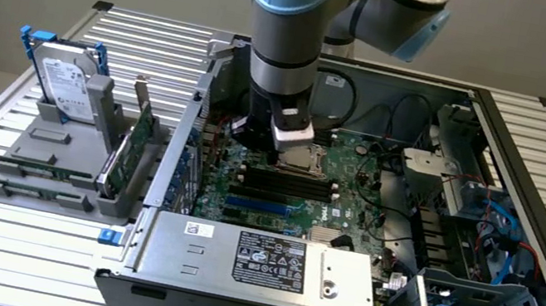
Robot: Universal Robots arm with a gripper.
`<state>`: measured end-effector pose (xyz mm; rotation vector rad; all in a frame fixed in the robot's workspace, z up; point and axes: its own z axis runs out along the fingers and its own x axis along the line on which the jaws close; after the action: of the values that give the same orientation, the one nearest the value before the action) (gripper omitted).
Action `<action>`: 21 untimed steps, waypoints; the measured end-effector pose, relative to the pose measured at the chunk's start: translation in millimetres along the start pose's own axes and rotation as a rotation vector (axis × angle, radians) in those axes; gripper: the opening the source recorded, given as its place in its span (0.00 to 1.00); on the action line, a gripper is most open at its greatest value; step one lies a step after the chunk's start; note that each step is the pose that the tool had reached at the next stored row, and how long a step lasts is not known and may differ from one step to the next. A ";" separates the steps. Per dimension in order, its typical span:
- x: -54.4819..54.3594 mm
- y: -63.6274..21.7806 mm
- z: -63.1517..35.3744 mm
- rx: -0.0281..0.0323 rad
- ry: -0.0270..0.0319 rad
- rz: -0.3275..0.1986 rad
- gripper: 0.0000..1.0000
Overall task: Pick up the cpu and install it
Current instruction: 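Install the first cpu locking lever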
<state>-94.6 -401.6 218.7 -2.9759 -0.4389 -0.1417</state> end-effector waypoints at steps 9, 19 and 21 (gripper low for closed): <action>-1.1 0.5 5.6 0.0078 -0.0026 0.001 0.11; -1.6 0.8 8.2 0.0213 -0.0125 0.004 0.11; -1.7 0.9 9.1 0.0241 -0.0120 0.004 0.11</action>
<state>-95.3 -401.7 209.4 -2.9554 -0.4326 -0.1173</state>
